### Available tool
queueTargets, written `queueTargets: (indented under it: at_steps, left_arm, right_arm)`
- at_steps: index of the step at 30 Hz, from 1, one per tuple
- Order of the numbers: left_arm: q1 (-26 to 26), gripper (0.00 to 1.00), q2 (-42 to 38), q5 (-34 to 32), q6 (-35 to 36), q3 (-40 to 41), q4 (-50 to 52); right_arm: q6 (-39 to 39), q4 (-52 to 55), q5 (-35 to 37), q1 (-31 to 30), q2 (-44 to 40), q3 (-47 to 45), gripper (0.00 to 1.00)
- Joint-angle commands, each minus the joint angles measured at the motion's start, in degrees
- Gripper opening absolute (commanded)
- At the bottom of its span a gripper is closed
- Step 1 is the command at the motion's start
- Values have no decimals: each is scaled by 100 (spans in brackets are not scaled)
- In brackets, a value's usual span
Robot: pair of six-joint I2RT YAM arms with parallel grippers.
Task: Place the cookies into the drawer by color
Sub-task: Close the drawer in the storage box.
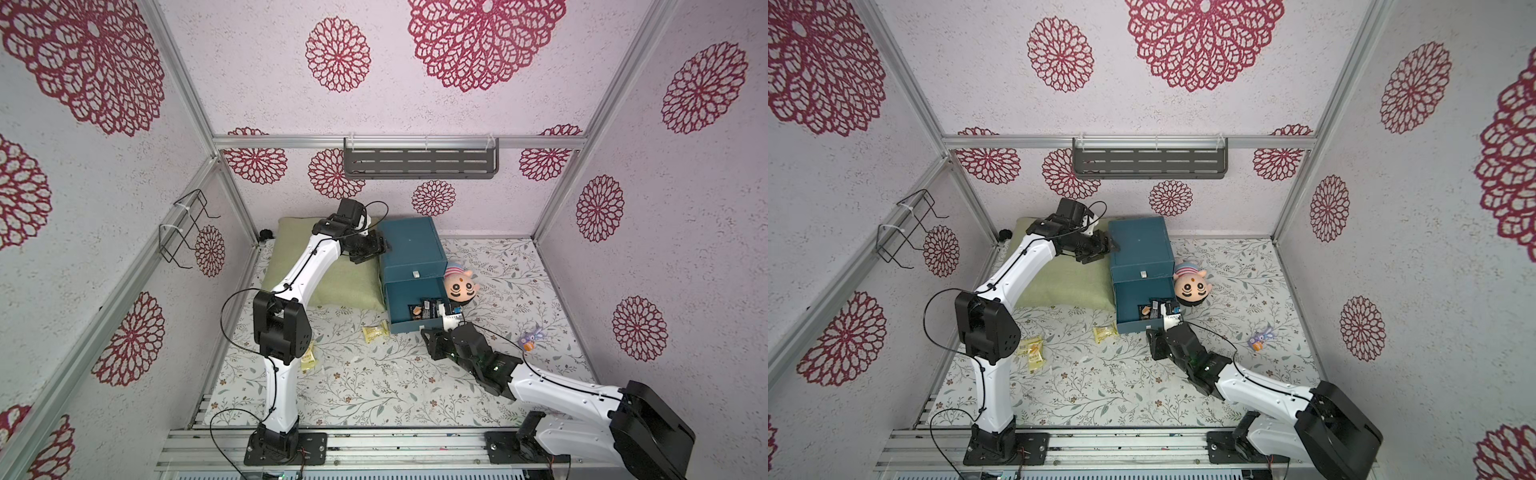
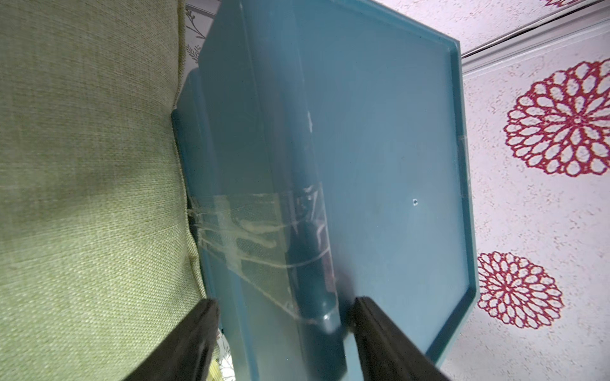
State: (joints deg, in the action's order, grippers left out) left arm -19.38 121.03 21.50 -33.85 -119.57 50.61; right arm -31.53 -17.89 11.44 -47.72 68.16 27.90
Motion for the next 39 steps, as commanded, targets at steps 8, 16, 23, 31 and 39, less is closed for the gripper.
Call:
queueTargets:
  at_steps: [8, 16, 23, 31, 39]
  left_arm:
    - [-60, 71, 363, -196, 94, 210, 435]
    - [-85, 71, 409, -206, 102, 214, 440]
    - [-95, 71, 411, -207, 110, 223, 441]
    - [-103, 71, 388, -224, 130, 232, 441]
    - [-110, 71, 390, -228, 140, 241, 441]
  right_arm:
    - [-96, -720, 21, 403, 624, 605, 41]
    - [-252, -1147, 50, 523, 1116, 913, 41]
    - [-511, -1474, 146, 528, 1516, 1155, 41]
    - [-928, -1904, 380, 571, 1879, 1302, 41]
    - [-1298, -2277, 388, 657, 2316, 1559, 41]
